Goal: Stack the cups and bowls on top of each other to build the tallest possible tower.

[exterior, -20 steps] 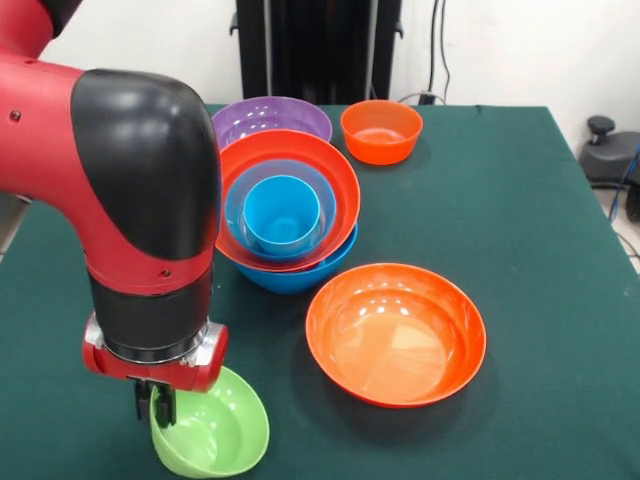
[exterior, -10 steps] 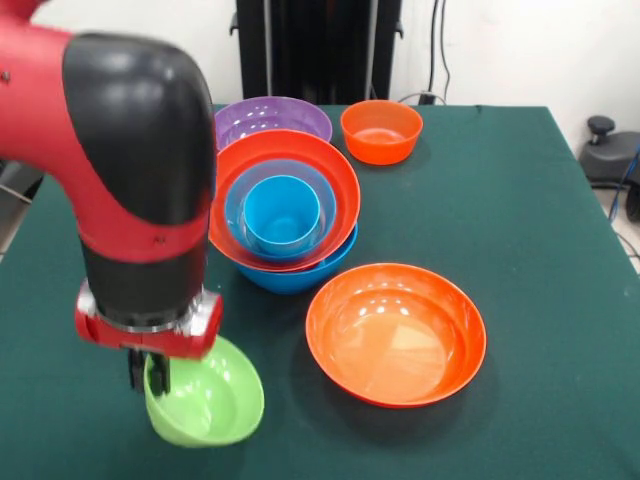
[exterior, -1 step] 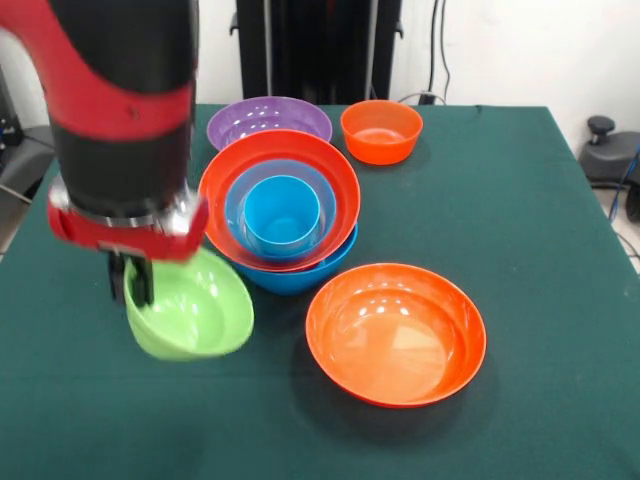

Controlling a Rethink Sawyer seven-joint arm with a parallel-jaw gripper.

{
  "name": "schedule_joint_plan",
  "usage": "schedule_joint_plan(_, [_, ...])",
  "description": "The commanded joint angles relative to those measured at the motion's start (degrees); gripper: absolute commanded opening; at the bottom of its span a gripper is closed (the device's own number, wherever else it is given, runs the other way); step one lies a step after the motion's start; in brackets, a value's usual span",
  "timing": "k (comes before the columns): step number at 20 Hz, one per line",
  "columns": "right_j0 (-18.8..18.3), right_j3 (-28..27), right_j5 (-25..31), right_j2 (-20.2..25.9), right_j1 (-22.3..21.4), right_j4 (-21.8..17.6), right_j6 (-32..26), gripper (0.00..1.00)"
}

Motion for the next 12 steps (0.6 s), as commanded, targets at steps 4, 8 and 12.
schedule_joint_plan(4, [2.19, 7.89, 13.53, 0.8, -11.32, 0.43, -2.45, 0.0])
schedule_joint_plan(8, [2.67, 11.17, 12.73, 0.17, -14.34, 0.83, -1.39, 0.0])
schedule_joint_plan(12, [2.52, 15.46, 5.24, 0.8, -15.09, 0.46, -1.17, 0.0])
